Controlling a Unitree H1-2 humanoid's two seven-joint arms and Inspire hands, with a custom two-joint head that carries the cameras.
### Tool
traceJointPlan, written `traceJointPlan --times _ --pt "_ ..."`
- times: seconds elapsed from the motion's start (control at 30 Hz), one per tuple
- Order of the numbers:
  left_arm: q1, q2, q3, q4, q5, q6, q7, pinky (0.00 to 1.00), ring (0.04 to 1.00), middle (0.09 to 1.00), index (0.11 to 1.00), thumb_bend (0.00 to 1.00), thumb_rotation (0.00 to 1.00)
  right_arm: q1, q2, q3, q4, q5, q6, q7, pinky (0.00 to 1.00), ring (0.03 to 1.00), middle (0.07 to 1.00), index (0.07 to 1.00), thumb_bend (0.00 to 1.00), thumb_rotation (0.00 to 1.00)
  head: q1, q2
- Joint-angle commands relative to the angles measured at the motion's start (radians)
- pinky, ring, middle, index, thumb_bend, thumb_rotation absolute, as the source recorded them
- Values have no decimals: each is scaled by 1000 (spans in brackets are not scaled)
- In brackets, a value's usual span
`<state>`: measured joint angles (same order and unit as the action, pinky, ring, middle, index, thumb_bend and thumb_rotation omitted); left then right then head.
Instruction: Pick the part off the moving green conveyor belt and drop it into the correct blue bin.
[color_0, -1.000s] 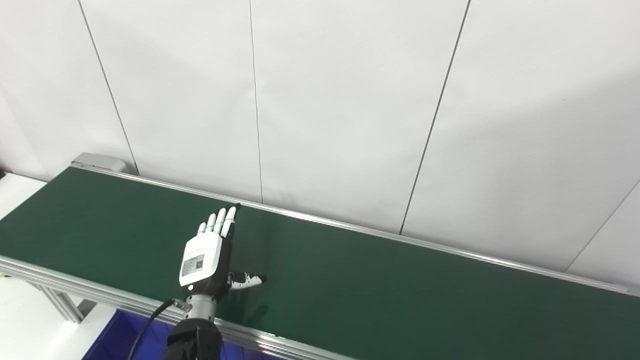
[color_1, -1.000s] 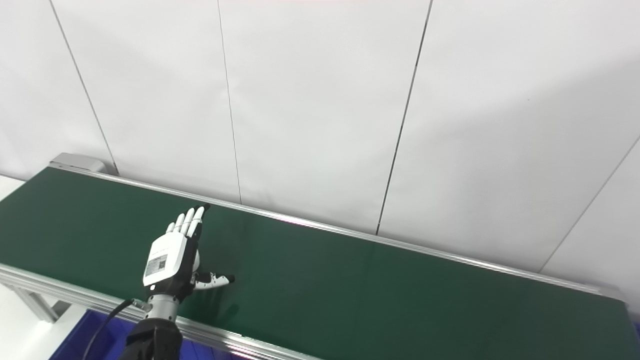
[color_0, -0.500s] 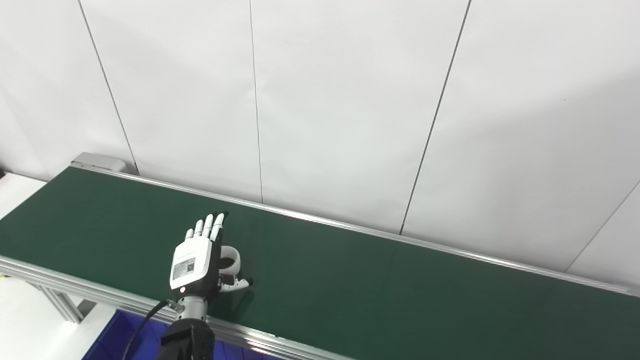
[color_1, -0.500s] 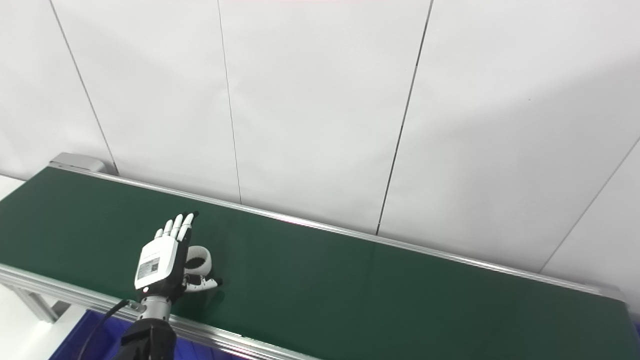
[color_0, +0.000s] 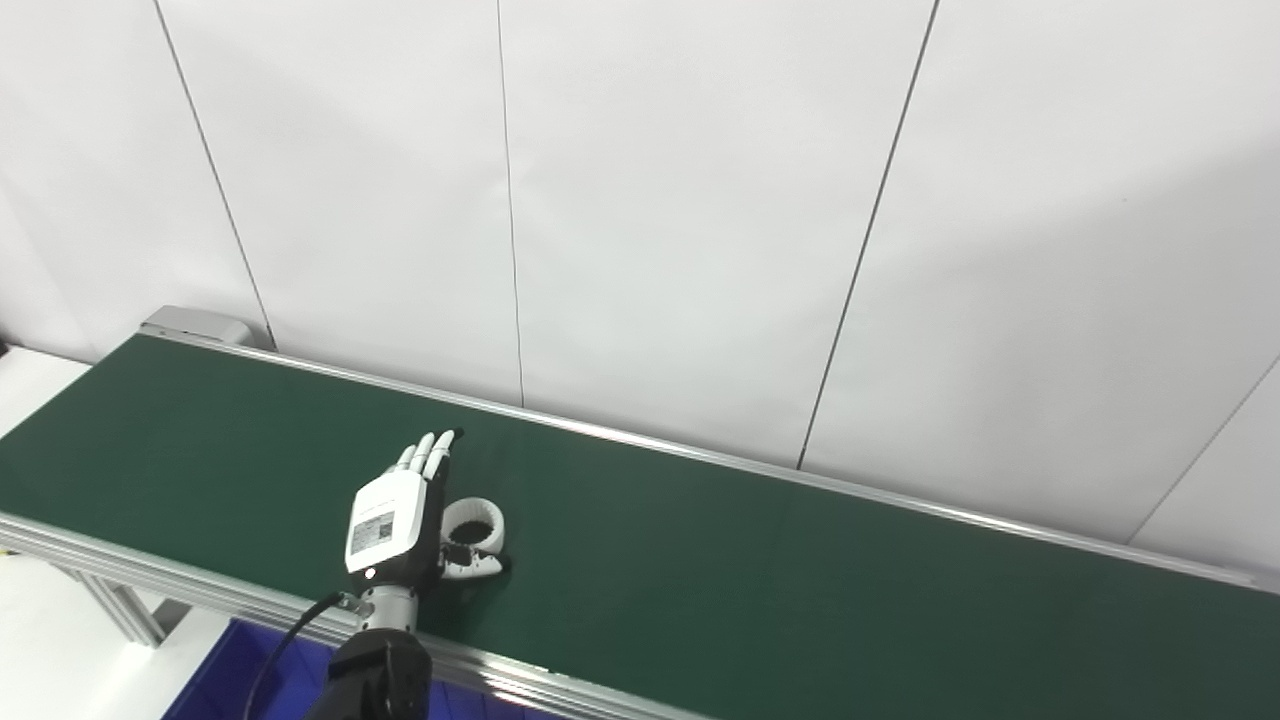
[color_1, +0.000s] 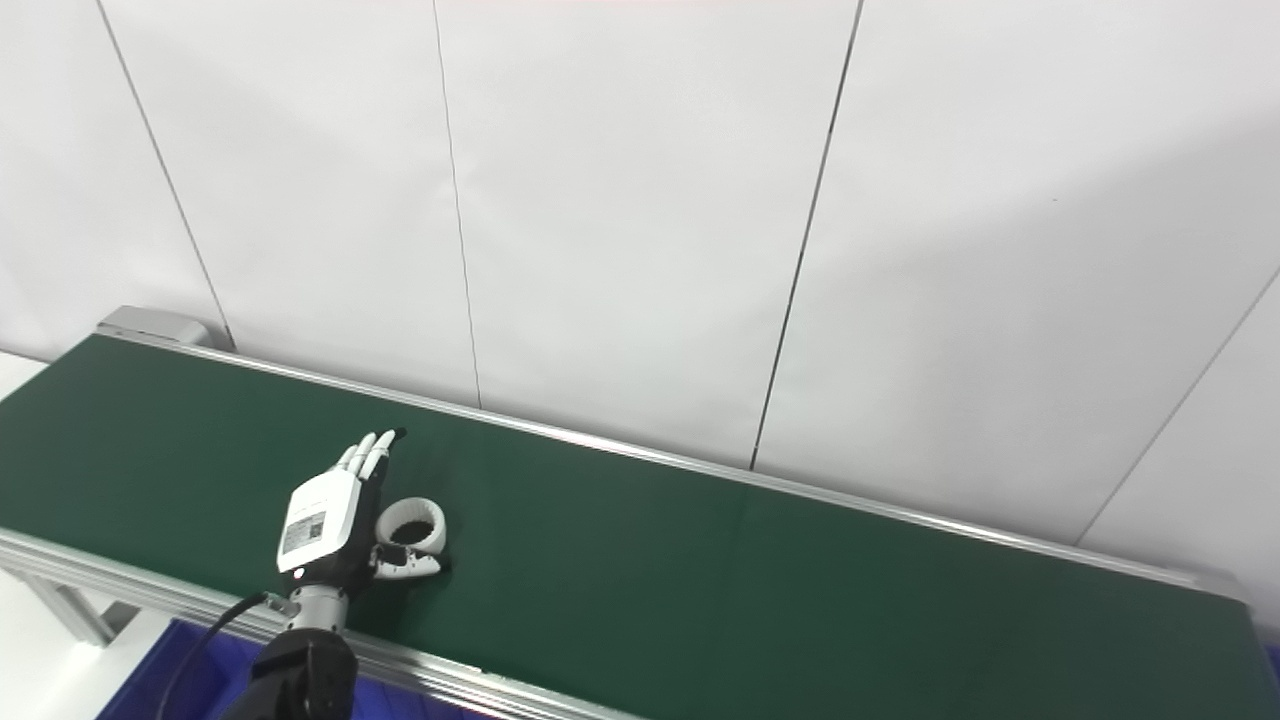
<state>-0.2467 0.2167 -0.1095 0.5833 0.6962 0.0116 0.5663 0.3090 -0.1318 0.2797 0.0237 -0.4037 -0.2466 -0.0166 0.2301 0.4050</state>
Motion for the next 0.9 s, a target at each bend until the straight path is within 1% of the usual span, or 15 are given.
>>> traceJointPlan --times 0.0,0.03,0.07,0.13,0.17,0.2,0.23,0.33,0.47,0.57,0.7,0.77,0.8,0.83,0.87 --pt "-27 14 12 -19 -27 -3 0 607 685 802 807 601 0 2 2 0 -32 7 -52 -10 653 798 834 847 960 240 0 1" --pt "-26 14 11 -25 -34 -1 -4 559 560 764 774 526 0 2 2 0 -32 8 -53 -11 654 798 834 846 959 239 0 1" --pt "-23 14 7 -40 -38 8 -20 444 491 628 717 504 0 2 3 0 -32 11 -52 -10 656 800 835 847 961 232 0 2" --pt "-17 14 4 -65 -49 27 -50 379 468 549 687 503 0 2 5 -1 -35 13 -47 -8 658 801 835 847 962 228 0 3" --pt "-13 14 3 -80 -55 39 -68 341 437 538 664 499 0 2 5 -1 -35 13 -49 -8 657 800 834 848 963 228 0 3" --pt "-9 14 4 -96 -63 52 -88 326 394 493 603 493 0 2 4 -1 -34 12 -52 -10 655 797 832 847 963 229 0 3" --pt "-6 14 4 -107 -69 63 -103 325 383 478 578 492 0 2 4 -1 -34 11 -55 -11 653 795 830 845 962 229 0 3" --pt "5 16 -6 -158 -70 132 -178 320 386 489 524 498 0 0 5 -1 -35 8 -49 -10 654 795 832 846 966 237 1 7" --pt "8 29 -33 -210 -59 229 -284 285 371 476 529 498 0 -4 4 -1 -24 13 -63 -13 655 796 833 851 962 222 -1 6" --pt "5 44 -50 -218 -62 261 -336 307 380 479 524 500 0 -5 7 -1 -28 8 -53 -13 655 791 832 849 967 230 -4 6" --pt "17 45 -41 -241 -76 243 -336 322 385 486 522 500 0 -2 8 -1 -35 11 -47 -10 658 792 833 853 964 238 -7 10" --pt "35 36 -28 -275 -85 221 -313 238 382 485 510 500 0 0 9 0 -39 12 -46 -9 663 795 833 851 961 234 -14 15" --pt "44 33 -24 -290 -88 213 -304 238 382 485 510 500 0 1 10 0 -40 12 -45 -9 663 795 833 851 961 234 -14 15" --pt "61 29 -17 -321 -94 179 -280 209 391 493 496 501 0 2 11 0 -43 12 -43 -8 664 795 832 850 961 232 -24 24" --pt "74 25 -11 -342 -97 154 -265 222 372 472 513 497 0 3 11 0 -46 13 -42 -8 664 794 833 849 960 224 -24 24"
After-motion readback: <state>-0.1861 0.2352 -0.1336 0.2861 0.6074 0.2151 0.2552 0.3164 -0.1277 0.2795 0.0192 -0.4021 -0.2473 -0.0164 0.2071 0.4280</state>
